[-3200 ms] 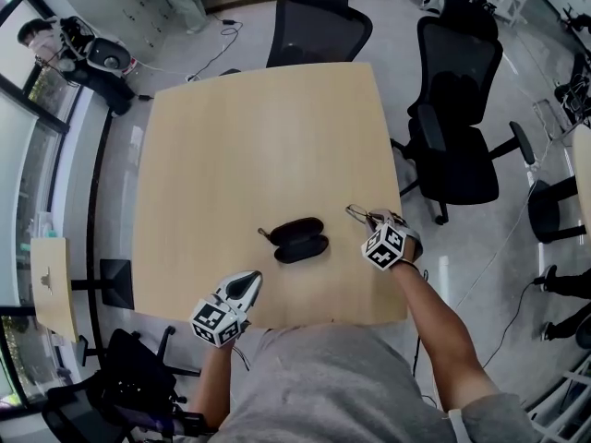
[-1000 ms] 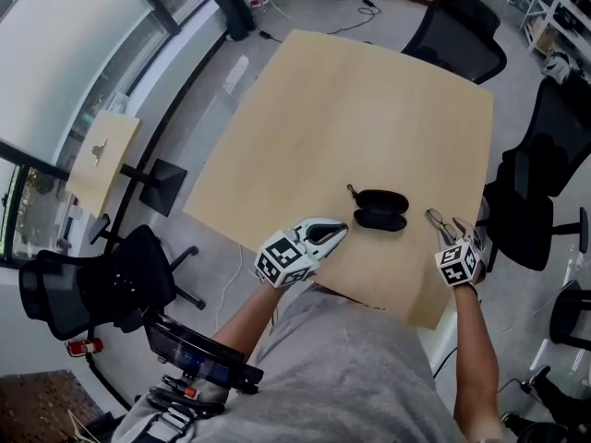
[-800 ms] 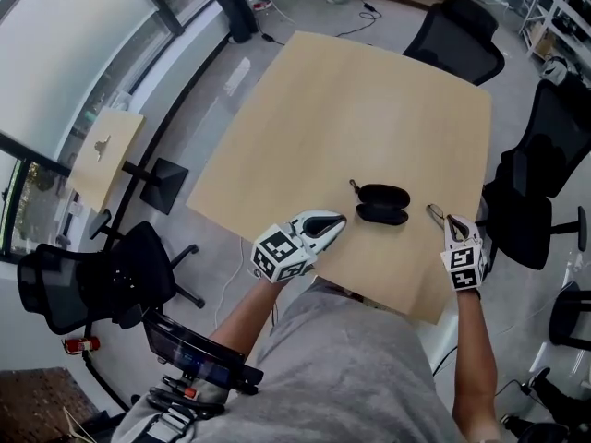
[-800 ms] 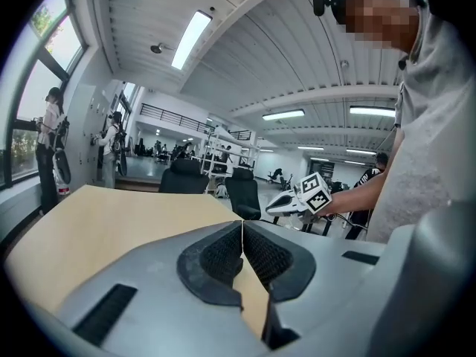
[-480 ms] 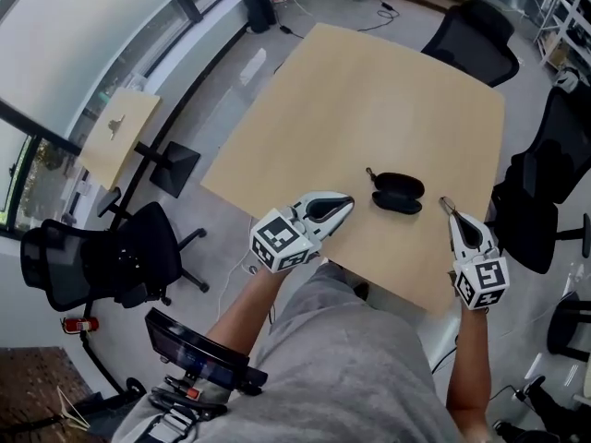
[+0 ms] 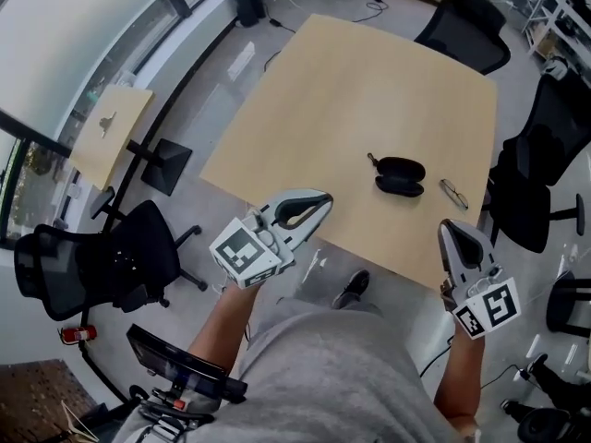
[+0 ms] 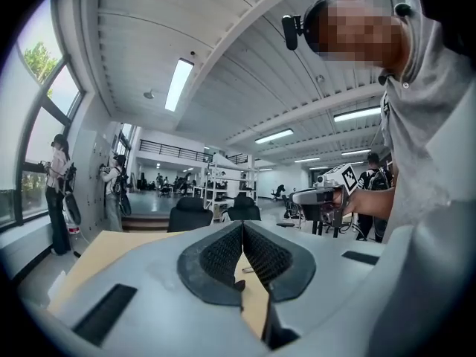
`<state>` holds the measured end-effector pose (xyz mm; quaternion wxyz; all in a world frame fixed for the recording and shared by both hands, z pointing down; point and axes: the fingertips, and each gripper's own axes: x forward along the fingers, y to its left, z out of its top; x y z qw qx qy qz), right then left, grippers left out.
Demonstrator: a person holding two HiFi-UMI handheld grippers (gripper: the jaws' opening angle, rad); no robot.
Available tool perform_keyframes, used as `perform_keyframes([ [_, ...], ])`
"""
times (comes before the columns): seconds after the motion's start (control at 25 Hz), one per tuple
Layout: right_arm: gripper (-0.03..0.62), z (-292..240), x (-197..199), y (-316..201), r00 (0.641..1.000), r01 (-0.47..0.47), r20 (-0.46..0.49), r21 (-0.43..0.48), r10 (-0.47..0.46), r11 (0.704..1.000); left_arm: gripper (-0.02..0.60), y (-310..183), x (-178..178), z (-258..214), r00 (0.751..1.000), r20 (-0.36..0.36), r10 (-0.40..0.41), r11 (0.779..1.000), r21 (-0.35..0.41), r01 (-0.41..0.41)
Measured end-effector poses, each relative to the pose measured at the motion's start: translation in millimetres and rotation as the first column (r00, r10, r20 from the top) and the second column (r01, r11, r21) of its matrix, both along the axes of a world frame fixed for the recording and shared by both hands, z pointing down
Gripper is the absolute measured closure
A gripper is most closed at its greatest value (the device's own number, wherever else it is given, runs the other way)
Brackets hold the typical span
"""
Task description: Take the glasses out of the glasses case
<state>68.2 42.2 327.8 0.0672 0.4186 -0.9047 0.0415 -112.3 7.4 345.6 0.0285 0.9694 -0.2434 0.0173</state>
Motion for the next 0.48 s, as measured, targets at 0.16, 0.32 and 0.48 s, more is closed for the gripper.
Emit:
perform_keyframes([
  [0.16,0.586,-2,-40,35,0.999,-0.047,0.018,0.000,0.047,0.999,0.576,46,-46,-7,0.999,-0.025,0.033,0.999,0.026,-0.032],
  [0.32,0.586,-12,-90,85,0.993,-0.113,0.030,0.031,0.112,0.993,0.575,100,-103,1,0.997,-0.013,0.079,0.997,0.025,-0.078],
  [0.48,0.586,-14,-140,137,0.987,-0.158,0.047,0.037,0.156,0.987,0.575,151,-163,9,0.996,-0.006,0.092,0.996,0.009,-0.092],
])
